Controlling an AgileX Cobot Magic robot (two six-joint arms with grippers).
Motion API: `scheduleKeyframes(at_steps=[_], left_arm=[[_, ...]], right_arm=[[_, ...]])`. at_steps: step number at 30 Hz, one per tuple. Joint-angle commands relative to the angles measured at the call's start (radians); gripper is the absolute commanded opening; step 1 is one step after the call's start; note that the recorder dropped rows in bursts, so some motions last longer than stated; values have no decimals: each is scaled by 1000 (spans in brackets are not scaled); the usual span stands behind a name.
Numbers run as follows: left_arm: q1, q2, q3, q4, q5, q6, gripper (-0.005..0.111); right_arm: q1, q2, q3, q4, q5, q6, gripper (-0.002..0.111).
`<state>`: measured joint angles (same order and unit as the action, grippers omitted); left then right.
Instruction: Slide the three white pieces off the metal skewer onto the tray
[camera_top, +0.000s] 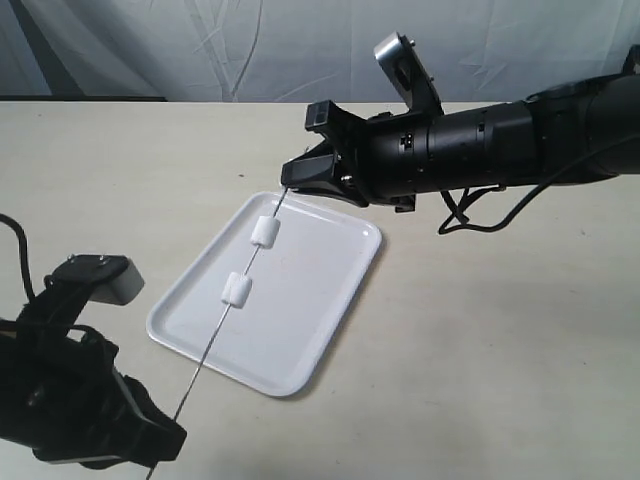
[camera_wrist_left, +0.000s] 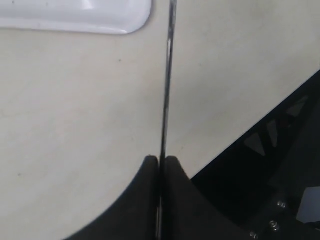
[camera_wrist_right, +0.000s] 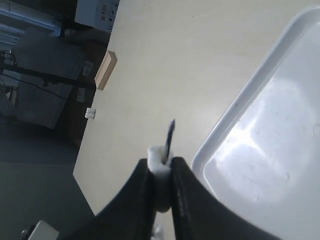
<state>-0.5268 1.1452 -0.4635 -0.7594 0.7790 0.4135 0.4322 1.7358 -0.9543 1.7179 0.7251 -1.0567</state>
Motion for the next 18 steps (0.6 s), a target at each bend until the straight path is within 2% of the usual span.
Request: scheduleKeyframes(at_steps=[1, 12, 16, 18], left_arm=[[-5, -4, 36, 9, 50, -9, 0], [-5, -4, 38, -23, 76, -13, 0], [-3, -4, 38, 1, 43, -22, 0], [-3, -4, 34, 22, 20, -37, 0]], right_arm=[[-13, -5, -41, 26, -68, -12, 9], [-13, -6, -145, 26, -182, -12, 9], [-13, -6, -156, 22, -183, -12, 9], [-11, 5, -156, -69, -180, 28, 9]])
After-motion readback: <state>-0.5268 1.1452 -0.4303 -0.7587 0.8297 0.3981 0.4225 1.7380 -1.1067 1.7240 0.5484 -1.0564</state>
